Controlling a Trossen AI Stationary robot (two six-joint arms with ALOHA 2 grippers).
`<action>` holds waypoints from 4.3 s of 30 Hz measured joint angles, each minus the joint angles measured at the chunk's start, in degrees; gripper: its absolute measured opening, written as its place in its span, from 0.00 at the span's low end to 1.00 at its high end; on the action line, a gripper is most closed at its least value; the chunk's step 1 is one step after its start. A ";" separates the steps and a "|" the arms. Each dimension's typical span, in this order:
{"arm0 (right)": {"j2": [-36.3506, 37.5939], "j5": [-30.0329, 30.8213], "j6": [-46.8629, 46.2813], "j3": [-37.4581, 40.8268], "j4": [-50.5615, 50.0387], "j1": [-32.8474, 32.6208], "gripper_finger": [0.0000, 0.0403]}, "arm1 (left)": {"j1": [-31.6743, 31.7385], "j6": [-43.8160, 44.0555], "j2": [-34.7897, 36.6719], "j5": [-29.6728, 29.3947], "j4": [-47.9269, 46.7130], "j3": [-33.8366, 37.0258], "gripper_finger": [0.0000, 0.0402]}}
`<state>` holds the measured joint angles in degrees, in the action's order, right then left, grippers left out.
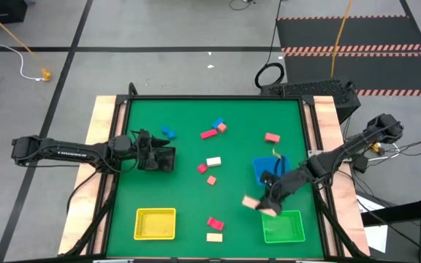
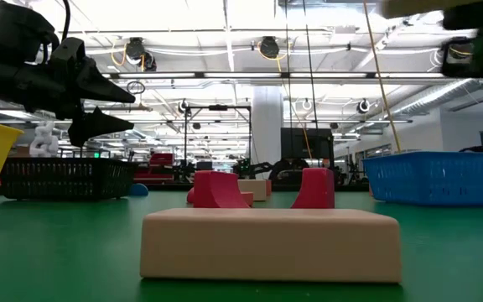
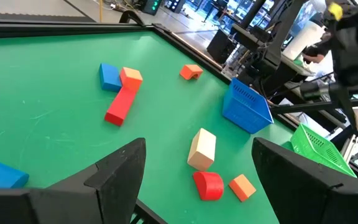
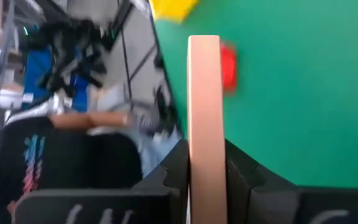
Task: Sort & place blocks by color
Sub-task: Put the top brown block into the green bin, then put the top left orange block into the blue bin
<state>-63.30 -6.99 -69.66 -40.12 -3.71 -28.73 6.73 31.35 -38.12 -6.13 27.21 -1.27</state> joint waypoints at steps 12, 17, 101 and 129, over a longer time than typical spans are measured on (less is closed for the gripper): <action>-0.29 -12.32 -25.77 0.00 -13.68 -11.36 0.12 | -0.01 0.00 -0.01 0.00 0.02 -0.01 0.73; -0.27 -14.24 -29.27 0.02 -14.51 -13.26 0.12 | -0.01 0.00 -0.01 0.00 0.00 -0.01 0.73; 2.97 17.73 63.33 3.06 -28.73 52.33 0.53 | -0.01 0.00 -0.01 0.00 0.01 -0.01 0.73; 1.41 19.24 67.55 21.52 -4.38 53.94 0.53 | -0.01 0.00 -0.01 0.00 0.00 -0.01 0.73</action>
<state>-61.89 12.25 -2.11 -18.60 -8.10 25.21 6.72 31.35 -38.13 -6.13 27.21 -1.27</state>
